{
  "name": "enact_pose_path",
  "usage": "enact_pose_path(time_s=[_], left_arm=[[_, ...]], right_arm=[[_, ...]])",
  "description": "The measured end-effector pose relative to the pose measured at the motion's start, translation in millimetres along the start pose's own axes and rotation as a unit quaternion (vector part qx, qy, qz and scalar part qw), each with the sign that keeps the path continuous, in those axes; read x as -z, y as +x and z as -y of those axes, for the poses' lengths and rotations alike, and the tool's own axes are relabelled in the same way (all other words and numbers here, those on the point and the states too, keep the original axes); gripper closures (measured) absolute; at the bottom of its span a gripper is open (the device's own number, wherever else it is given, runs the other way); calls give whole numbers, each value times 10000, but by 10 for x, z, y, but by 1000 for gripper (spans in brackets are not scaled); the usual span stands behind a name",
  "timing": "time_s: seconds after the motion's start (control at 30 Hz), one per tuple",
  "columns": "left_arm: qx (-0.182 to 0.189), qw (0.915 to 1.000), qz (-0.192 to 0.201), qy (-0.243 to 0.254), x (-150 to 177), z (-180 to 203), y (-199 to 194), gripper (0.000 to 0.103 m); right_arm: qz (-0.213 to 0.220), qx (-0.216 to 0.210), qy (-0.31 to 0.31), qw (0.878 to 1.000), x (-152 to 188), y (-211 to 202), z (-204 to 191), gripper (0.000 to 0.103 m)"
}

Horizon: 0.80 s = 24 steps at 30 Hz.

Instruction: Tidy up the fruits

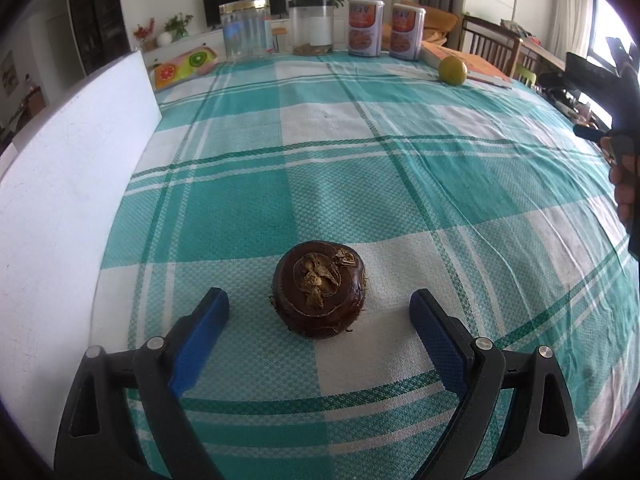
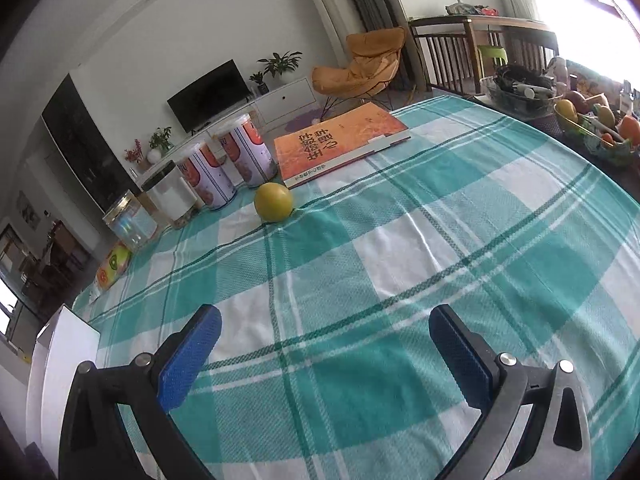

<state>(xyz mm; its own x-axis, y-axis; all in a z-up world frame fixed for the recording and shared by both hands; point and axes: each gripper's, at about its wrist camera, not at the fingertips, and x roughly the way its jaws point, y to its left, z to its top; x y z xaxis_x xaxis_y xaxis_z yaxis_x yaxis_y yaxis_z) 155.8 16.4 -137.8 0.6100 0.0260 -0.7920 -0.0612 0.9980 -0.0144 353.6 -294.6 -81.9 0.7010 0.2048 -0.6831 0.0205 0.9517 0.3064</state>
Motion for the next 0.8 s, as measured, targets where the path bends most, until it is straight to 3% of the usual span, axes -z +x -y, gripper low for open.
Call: enact_pose_path(time_s=[0.13,0.3,0.37,0.4,0.43,0.57,0.8], left_arm=[[-12,10000,-5,-11,0,-5,12,9],[-10,10000,-6,-12,4,-5,9,8],[-11,10000,-7,-14,5,-10,12,8],[-11,10000,-6,-12,4,-4,9,8],[-10,10000,-6,-14,4,-9,12,8],[-14,10000,-6,-11,5,-14,15,8],[-14,10000,-6,-12,4,-6,13,8]], right_arm=[[-137,-119,-619,9979,-403,665,-363,0],[-399,256,-1021,9936,-699,1332,-649,3],[-598,446,-1093,9912,-750,1528,-677,13],[-649,435,-1095,9909,-760,1573,-666,36],[-714,324,-1084,9910,-762,1589,-669,54],[-662,255,-1034,9921,-660,1391,-630,55],[-643,-577,-648,9942,-83,458,-524,55]])
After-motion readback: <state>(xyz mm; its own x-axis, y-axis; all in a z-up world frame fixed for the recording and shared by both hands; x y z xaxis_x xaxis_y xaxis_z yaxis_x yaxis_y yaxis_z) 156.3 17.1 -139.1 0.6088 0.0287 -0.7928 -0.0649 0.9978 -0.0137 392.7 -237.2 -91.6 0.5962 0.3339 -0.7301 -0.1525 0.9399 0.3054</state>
